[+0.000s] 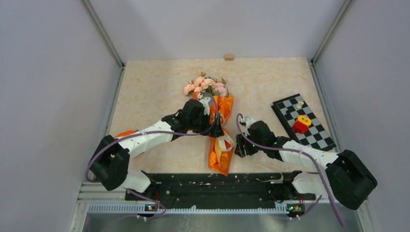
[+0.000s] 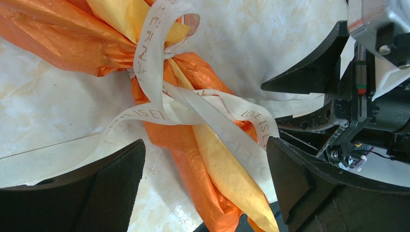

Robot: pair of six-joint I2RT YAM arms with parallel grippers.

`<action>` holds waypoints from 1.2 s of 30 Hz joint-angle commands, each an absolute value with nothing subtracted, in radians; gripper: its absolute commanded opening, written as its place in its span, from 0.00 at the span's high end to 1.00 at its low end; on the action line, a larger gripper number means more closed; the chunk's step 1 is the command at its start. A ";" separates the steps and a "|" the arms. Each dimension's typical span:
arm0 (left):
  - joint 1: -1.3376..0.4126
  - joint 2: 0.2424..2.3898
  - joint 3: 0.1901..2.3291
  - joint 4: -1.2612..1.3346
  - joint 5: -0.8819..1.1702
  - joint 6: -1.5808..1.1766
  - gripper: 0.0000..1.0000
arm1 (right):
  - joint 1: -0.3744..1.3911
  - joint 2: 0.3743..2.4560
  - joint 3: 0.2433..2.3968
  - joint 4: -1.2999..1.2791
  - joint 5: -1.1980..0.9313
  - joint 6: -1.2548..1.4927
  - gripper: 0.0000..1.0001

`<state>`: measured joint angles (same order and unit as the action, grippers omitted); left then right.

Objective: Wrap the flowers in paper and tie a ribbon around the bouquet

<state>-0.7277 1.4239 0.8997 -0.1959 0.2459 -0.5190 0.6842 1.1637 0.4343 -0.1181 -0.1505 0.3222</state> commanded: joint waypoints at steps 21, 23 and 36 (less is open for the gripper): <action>-0.724 1.460 0.927 -0.203 0.266 -0.479 0.01 | 0.631 1.235 0.455 0.056 -0.254 0.242 0.62; -0.724 1.461 0.930 -0.205 0.279 -0.479 0.01 | 0.630 1.241 0.454 0.062 -0.265 0.239 0.61; -0.776 1.500 0.935 -0.229 0.271 -0.511 0.01 | 0.681 1.218 0.479 0.052 -0.114 0.227 0.54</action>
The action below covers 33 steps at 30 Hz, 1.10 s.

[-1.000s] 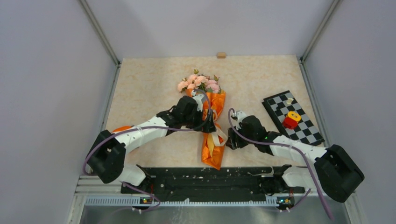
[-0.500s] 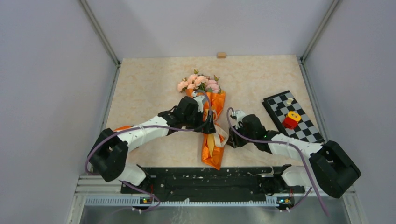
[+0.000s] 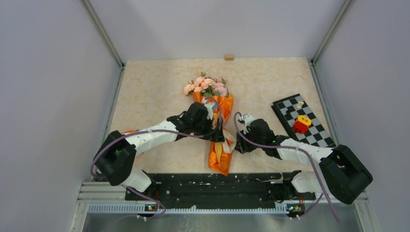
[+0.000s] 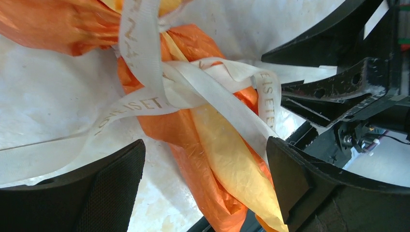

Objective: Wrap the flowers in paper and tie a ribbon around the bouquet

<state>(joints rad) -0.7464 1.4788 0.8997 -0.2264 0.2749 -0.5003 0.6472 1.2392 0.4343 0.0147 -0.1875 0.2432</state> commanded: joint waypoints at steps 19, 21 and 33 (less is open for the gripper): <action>-0.790 1.521 0.922 -0.282 0.178 -0.514 0.43 | 0.784 1.212 0.485 0.047 0.065 0.210 0.46; -0.789 1.510 0.908 -0.276 0.182 -0.515 0.43 | 0.782 1.226 0.485 0.047 0.053 0.215 0.46; -0.786 1.485 0.876 -0.278 0.185 -0.515 0.47 | 0.760 1.289 0.480 0.042 0.151 0.289 0.48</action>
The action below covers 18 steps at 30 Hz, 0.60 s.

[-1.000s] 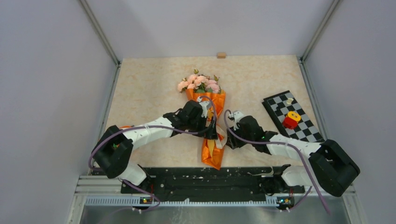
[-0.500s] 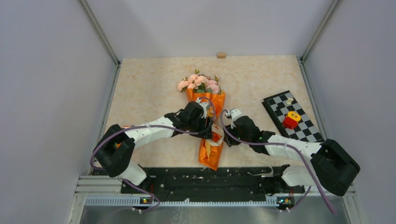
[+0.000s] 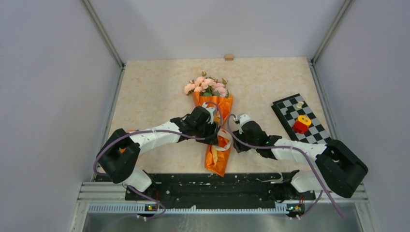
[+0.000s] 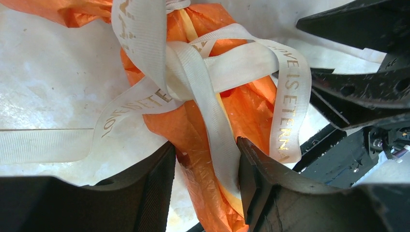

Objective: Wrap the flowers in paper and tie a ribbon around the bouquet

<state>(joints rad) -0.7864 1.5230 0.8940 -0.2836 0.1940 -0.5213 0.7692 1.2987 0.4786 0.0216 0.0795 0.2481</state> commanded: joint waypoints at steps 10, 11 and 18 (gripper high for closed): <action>-0.785 1.495 0.876 -0.253 0.222 -0.511 0.47 | 0.726 1.290 0.452 0.206 0.204 0.239 0.68; -0.784 1.497 0.879 -0.254 0.225 -0.510 0.47 | 0.718 1.294 0.458 0.218 0.196 0.234 0.76; -0.784 1.495 0.885 -0.258 0.230 -0.511 0.47 | 0.634 1.267 0.506 0.287 0.122 0.250 1.00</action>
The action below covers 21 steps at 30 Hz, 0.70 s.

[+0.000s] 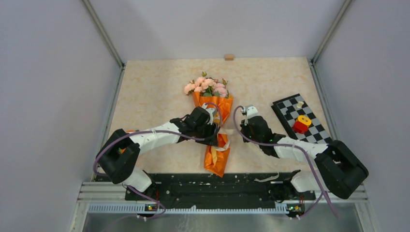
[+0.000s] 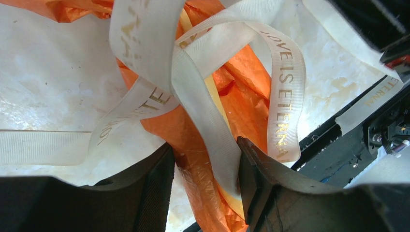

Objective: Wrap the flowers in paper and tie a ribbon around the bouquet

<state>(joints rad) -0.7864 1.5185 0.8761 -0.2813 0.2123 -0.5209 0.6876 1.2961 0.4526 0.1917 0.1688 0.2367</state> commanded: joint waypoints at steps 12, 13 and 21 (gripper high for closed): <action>-0.785 1.392 0.906 -0.281 0.237 -0.499 0.22 | 0.611 1.232 0.575 0.347 0.006 0.265 1.00; -0.785 1.379 0.915 -0.291 0.224 -0.499 0.20 | 0.611 1.229 0.575 0.352 -0.017 0.261 1.00; -0.743 1.339 1.019 -0.385 -0.018 -0.529 0.04 | 0.611 1.236 0.549 0.466 -0.180 0.242 1.00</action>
